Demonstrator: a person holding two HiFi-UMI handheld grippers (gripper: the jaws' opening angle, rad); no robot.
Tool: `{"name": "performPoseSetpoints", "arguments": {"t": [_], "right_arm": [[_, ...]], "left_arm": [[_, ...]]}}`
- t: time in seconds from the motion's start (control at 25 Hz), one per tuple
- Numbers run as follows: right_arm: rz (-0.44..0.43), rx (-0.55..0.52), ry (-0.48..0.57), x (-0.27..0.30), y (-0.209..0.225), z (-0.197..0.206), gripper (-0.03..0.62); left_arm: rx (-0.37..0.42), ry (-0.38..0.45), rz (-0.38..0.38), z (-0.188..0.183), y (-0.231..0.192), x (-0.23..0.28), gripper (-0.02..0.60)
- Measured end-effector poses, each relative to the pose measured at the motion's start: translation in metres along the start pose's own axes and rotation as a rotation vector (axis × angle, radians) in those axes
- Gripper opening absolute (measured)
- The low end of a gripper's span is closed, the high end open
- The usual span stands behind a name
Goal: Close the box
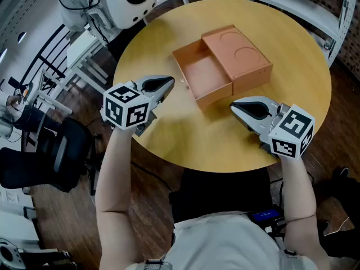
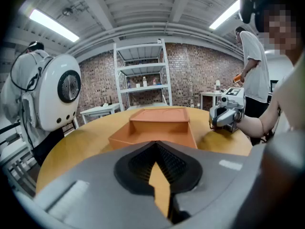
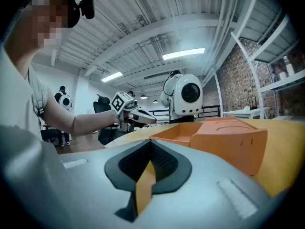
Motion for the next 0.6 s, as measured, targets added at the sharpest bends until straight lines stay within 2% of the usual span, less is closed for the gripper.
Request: {"name": "performPoseSetpoints", "arguments": {"t": [0.08,0.16,0.2,0.4,0.6], "right_arm": [[-0.003,-0.001,-0.004,0.0,-0.001,-0.001,0.002],[-0.003,-0.003,-0.006,0.0,-0.001,-0.001,0.002],[-0.002,-0.005,-0.007,-0.001,-0.001,-0.001,0.002],[-0.004,-0.007,-0.003,0.0,-0.001,-0.002,0.002],[0.001,-0.01,-0.006,-0.002,-0.001,-0.001,0.002]], "left_arm": [[0.024,-0.09,0.017,0.002,-0.006,0.01,0.025],[0.074,-0.188,0.024,0.006,-0.009,0.021,0.102],[0.105,-0.233,0.019,0.009,-0.011,0.026,0.119],[0.172,-0.373,0.012,0.016,-0.029,0.049,0.126],[0.237,-0.443,0.047,0.013,-0.029,0.07,0.126]]}}
Point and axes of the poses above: the fingertips, and each gripper's own axes: x forward along the fingers, y to its right, z out of its underside, the point moved 9 cm from there along -x, backward along the fingers, and after that the axes turned 6 degrees about -x, right-handed, at the moved point
